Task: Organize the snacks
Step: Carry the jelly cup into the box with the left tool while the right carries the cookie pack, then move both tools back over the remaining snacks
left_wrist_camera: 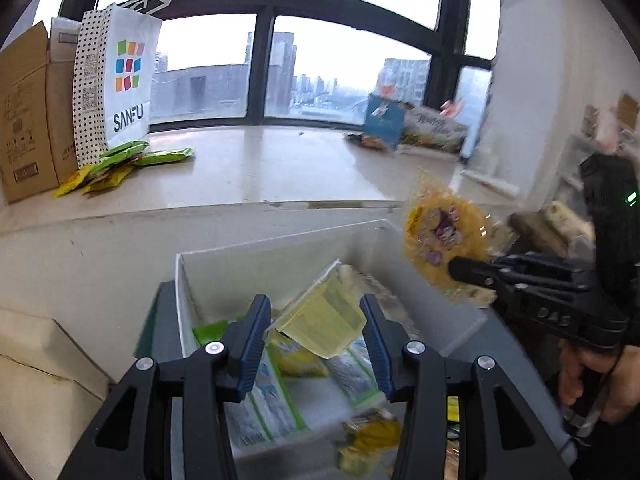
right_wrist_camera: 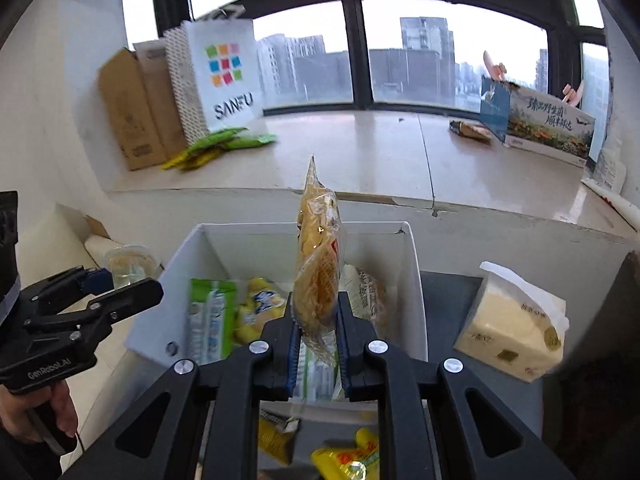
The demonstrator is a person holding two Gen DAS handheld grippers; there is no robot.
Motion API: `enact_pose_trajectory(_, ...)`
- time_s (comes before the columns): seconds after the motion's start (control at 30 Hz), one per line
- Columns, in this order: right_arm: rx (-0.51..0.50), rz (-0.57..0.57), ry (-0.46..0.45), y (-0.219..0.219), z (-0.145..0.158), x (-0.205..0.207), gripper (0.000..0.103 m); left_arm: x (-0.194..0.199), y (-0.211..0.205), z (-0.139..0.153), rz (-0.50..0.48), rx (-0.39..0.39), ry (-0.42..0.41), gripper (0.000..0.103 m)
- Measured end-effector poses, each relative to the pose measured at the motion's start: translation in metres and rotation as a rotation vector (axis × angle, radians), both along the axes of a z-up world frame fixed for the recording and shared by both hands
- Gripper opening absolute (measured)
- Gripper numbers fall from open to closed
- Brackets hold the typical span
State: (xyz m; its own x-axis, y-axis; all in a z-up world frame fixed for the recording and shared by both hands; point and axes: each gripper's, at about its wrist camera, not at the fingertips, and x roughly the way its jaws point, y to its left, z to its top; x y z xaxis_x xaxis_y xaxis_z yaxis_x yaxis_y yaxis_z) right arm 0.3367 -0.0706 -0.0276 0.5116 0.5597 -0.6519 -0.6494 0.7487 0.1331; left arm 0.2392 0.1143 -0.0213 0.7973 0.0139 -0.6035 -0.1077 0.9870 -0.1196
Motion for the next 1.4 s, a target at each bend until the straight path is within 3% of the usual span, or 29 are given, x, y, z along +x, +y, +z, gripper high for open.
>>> enact_pose_trajectory(0.03, -0.005, -0.004, -0.005, 0.002, -0.001, 0.004, 0.04, 0.006, 0.0, -0.002, 0.002, 0.007, -0.001, 0.063)
enact_pose_trajectory(0.07, -0.016, -0.004, -0.018, 0.005, -0.002, 0.007, 0.062, 0.013, 0.003, -0.006, 0.019, 0.005, 0.017, 0.099)
enact_pose_trajectory(0.1, -0.044, -0.031, -0.055, 0.007, -0.003, 0.01, 0.102, 0.016, 0.005, -0.01, 0.044, -0.004, 0.032, 0.103)
enact_pose_trajectory(0.17, -0.035, -0.091, -0.12, 0.0, -0.002, 0.009, 0.103, 0.019, 0.01, -0.015, 0.054, -0.044, 0.043, 0.103)
enact_pose_trajectory(0.37, 0.039, -0.094, -0.068, -0.022, -0.002, 0.003, 0.103, 0.007, 0.016, -0.014, 0.086, -0.043, 0.015, 0.103)
enact_pose_trajectory(0.53, 0.091, -0.061, -0.111, -0.035, 0.009, -0.028, 0.103, -0.025, 0.01, -0.006, 0.068, -0.067, -0.03, 0.103)
enact_pose_trajectory(0.8, 0.202, 0.026, -0.176, -0.072, 0.025, -0.108, 0.103, -0.115, -0.019, 0.012, 0.012, -0.073, -0.093, 0.103)
enact_pose_trajectory(0.97, 0.232, 0.003, -0.204, -0.102, 0.021, -0.161, 0.103, -0.168, -0.042, 0.018, -0.025, -0.107, -0.13, 0.103)
enact_pose_trajectory(1.03, 0.24, 0.001, -0.197, -0.114, 0.017, -0.18, 0.103, -0.188, -0.054, 0.014, -0.021, -0.095, -0.119, 0.103)
enact_pose_trajectory(1.2, 0.214, -0.023, -0.215, -0.143, 0.005, -0.226, 0.103, -0.229, -0.073, 0.003, -0.024, -0.148, -0.127, 0.103)
enact_pose_trajectory(1.4, 0.157, -0.009, -0.18, -0.162, -0.012, -0.246, 0.103, -0.251, -0.082, -0.005, -0.008, -0.091, -0.1, 0.103)
